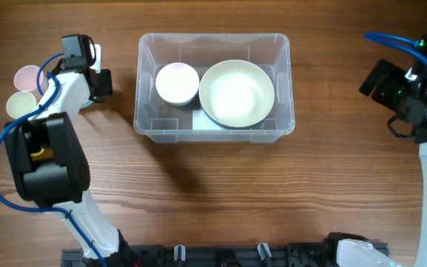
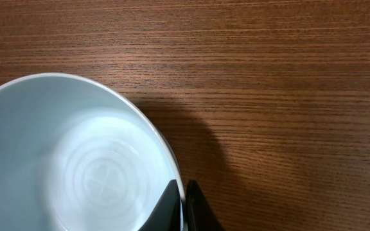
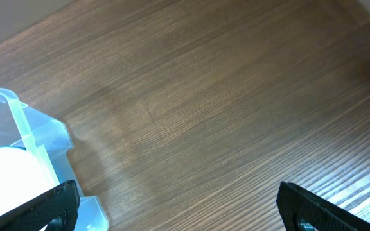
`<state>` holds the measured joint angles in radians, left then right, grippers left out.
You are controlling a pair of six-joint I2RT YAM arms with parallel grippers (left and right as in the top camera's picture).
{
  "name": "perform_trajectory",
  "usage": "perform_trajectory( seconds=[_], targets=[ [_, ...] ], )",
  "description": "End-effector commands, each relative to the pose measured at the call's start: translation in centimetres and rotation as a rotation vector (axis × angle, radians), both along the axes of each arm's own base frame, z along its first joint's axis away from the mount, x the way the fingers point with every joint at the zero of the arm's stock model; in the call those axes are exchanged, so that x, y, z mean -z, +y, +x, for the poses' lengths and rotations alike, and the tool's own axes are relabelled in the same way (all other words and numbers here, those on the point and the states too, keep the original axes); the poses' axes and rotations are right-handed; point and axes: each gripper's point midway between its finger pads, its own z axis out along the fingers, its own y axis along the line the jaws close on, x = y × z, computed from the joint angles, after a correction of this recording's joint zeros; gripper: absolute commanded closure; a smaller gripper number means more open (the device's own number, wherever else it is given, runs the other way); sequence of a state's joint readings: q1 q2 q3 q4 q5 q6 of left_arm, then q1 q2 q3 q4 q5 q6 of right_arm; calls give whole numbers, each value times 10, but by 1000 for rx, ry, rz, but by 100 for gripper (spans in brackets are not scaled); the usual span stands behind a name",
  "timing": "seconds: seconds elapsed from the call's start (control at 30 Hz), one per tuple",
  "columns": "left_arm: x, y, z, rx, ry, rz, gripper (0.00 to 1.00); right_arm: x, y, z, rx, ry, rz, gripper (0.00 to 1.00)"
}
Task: Pack container
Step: 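Carry the light blue bowl into the box onto the pink bowl, release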
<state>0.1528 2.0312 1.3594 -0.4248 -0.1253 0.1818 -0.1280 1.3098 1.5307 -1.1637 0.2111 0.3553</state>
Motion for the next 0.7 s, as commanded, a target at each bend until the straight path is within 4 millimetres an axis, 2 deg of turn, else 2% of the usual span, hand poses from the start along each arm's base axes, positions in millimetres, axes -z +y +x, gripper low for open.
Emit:
perform_trajectory(
  seconds=[0.0,0.07,0.17,0.2,0.23,0.33,0.47,0.57,0.67],
  targets=[
    [-7,-5,4,15,-15,-9,96,-5,-4,3,22,-14,-9,0],
    [-22,-12,7,31,-48,-4,96,-5,-4,3,22,-14,-9,0],
    [-61,-29,16,67,-132,7,96,-5,-4,3,22,-15,-9,0],
    [-77,-35,18,81,-166,10,96,-5,-4,3,22,-14,-9,0],
    [-112,-50,20,111,-239,15,96,-5,-4,3,22,-15,-9,0],
    [-159,-75,15,162,-336,16,96,-5,-4,3,22,-14,-9,0],
    [-215,-120,-3,256,-443,4,96,-5,-4,3,22,-14,-9,0],
    [-244,-158,-24,342,-493,-17,96,-5,-4,3,22,-14,-9,0],
    [-253,-194,-42,429,-494,-38,96,-5,-4,3,22,-15,-9,1]
  ],
)
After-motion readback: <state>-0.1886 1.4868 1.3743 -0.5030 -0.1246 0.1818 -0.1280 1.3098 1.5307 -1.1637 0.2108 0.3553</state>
